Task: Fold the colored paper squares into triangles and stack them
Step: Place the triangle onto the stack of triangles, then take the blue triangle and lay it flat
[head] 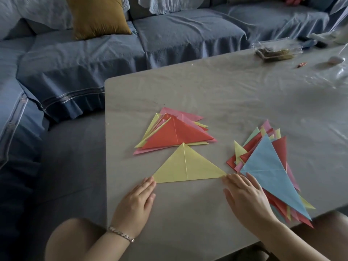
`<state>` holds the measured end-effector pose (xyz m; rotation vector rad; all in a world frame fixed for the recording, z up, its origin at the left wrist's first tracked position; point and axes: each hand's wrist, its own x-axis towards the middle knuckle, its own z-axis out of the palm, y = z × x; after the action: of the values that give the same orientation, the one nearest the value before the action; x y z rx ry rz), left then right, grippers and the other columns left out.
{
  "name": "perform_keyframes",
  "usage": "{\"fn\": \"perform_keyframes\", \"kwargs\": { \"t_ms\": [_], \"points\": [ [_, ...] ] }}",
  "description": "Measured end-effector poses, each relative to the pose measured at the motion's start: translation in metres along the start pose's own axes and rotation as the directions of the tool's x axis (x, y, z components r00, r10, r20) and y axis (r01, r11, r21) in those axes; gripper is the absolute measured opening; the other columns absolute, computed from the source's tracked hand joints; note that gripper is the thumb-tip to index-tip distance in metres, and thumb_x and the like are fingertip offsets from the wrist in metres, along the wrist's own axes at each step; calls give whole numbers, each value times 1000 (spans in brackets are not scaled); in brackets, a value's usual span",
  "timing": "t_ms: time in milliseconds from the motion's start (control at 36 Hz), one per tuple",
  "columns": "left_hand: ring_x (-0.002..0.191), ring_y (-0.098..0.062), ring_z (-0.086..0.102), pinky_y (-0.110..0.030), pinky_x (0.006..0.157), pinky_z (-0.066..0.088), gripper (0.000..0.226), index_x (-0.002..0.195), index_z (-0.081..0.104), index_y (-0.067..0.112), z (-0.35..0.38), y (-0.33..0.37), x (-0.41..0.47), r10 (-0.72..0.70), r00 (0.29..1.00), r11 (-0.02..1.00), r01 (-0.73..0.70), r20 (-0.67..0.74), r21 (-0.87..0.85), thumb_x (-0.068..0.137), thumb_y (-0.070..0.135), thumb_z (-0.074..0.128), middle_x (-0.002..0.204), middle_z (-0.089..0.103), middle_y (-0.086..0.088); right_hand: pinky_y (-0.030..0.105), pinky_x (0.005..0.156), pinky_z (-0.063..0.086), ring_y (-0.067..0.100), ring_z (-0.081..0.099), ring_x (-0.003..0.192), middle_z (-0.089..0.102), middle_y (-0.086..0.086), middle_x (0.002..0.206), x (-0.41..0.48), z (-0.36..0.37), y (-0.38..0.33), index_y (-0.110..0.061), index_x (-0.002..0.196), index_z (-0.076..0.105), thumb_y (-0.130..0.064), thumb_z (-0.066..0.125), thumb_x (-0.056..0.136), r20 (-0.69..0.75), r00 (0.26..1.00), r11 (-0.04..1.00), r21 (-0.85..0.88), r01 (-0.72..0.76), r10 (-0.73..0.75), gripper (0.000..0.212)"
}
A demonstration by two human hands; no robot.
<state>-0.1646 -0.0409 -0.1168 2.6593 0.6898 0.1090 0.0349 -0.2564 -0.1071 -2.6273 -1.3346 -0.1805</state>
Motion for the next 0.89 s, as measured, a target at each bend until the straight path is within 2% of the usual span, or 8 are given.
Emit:
{"fn": "perform_keyframes", "kwargs": {
  "t_ms": [111,194,250,444,556,694,806,889],
  "points": [
    [111,-7,57,-18,99,32,49,108,68,14,-2,-4,0,21,998,995,-15,-63,96,92,40,31,118,64,4,43,88,50,21,68,87,70,0,93,-2,-2,-1,-12,91,74,-18,82,62,53,998,999,1,-39,39,31],
    [79,-17,69,-31,70,54,20,84,73,16,-8,2,12,-3,993,988,21,-115,155,78,32,63,90,72,4,41,84,52,21,67,82,68,-1,85,2,-6,-1,-14,81,73,-16,82,64,70,996,997,57,-56,52,19],
    [68,-18,63,-30,59,49,15,74,67,14,-16,10,24,-83,993,986,94,-79,141,72,26,76,76,66,4,43,84,52,24,68,86,70,1,84,5,-12,4,-14,78,74,-10,82,64,33,997,989,133,-67,63,17],
    [108,-19,49,-28,85,39,45,116,48,20,-23,33,58,-338,941,934,333,23,130,82,46,60,116,48,1,38,111,25,26,32,136,38,6,146,11,-34,44,-17,138,43,-32,59,89,209,925,936,90,-341,317,54],
    [107,-20,52,-30,87,38,48,119,44,22,-23,36,66,-405,907,906,382,111,184,82,46,61,118,47,-1,29,109,27,16,30,134,34,-4,141,12,-37,58,-24,141,29,-42,50,91,357,880,946,-38,-322,314,57],
    [106,-21,53,-30,85,39,41,113,48,23,-25,38,69,-458,871,889,447,175,104,81,40,65,109,60,1,22,100,36,11,46,120,48,-8,128,14,-39,60,-23,133,41,-53,45,89,334,902,960,-42,-277,275,53],
    [81,-25,50,-29,65,35,23,72,42,19,-25,38,65,-395,909,918,397,135,11,86,31,58,76,55,-2,4,92,29,8,40,124,41,-7,133,14,-43,63,-22,135,36,-50,45,91,423,876,963,28,-269,232,54],
    [60,-23,49,-29,54,32,28,69,39,11,-28,44,65,-357,931,917,366,80,-158,93,24,47,68,57,-9,20,103,30,13,35,132,35,-7,142,12,-50,63,-23,140,32,-51,46,89,417,873,957,23,-289,254,60]
  ]
}}
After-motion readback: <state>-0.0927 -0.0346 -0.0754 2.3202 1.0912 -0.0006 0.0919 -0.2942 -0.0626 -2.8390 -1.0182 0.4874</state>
